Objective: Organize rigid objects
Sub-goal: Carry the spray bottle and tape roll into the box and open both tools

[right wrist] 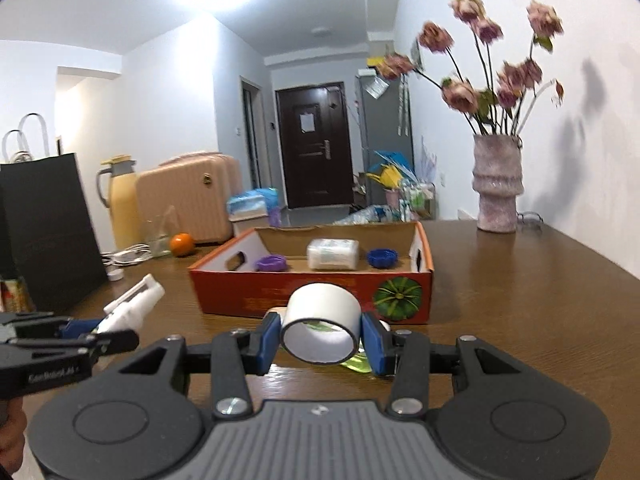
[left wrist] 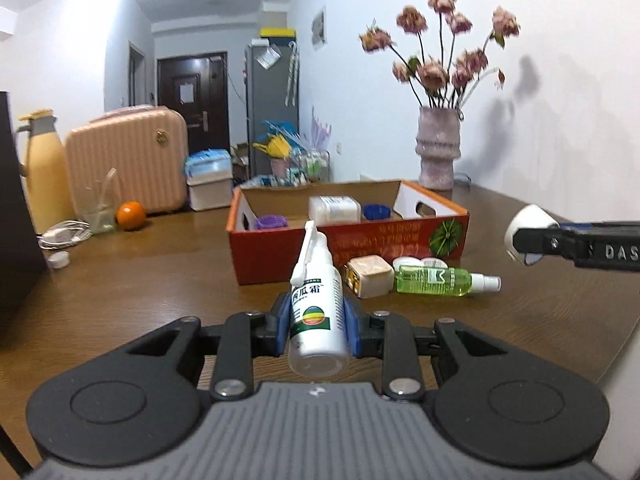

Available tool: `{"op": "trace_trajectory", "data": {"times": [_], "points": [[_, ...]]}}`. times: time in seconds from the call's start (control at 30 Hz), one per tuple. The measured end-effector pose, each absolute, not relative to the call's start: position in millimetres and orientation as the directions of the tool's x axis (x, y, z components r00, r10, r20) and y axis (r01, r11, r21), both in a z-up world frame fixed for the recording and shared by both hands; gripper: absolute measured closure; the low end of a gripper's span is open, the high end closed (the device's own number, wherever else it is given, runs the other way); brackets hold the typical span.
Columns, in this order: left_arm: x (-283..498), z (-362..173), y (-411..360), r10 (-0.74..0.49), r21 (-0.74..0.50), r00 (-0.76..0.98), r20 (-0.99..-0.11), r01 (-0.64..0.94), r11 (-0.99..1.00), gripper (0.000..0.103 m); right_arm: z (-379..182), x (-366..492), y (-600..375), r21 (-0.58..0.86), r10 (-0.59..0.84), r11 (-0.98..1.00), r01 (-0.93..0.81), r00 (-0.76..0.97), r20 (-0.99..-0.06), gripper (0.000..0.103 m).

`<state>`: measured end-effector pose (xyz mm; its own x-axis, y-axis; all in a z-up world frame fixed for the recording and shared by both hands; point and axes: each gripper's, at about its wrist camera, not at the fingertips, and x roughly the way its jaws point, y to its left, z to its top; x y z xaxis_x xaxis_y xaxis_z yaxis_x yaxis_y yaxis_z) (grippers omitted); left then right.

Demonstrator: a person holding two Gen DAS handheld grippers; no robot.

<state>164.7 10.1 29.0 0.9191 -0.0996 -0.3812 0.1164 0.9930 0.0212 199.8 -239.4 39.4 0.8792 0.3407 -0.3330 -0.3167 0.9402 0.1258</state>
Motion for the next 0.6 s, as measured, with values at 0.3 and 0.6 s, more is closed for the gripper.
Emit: {"op": "trace_trajectory", "data": {"times": [0.3, 0.6], "points": [[112.9, 43.3, 21.0, -0.098, 0.005, 0.945, -0.313, 0.104, 0.995, 0.075, 51.6, 137.9, -230.6, 0.103, 0.356, 0.934, -0.341, 0.889, -0.287, 0.06], [109.3, 48.4, 17.7, -0.121, -0.005, 0.95, -0.288, 0.125, 0.992, 0.075, 51.5, 121.4, -243.6, 0.115, 0.336, 0.942, -0.316, 0.901, -0.276, 0.06]]}}
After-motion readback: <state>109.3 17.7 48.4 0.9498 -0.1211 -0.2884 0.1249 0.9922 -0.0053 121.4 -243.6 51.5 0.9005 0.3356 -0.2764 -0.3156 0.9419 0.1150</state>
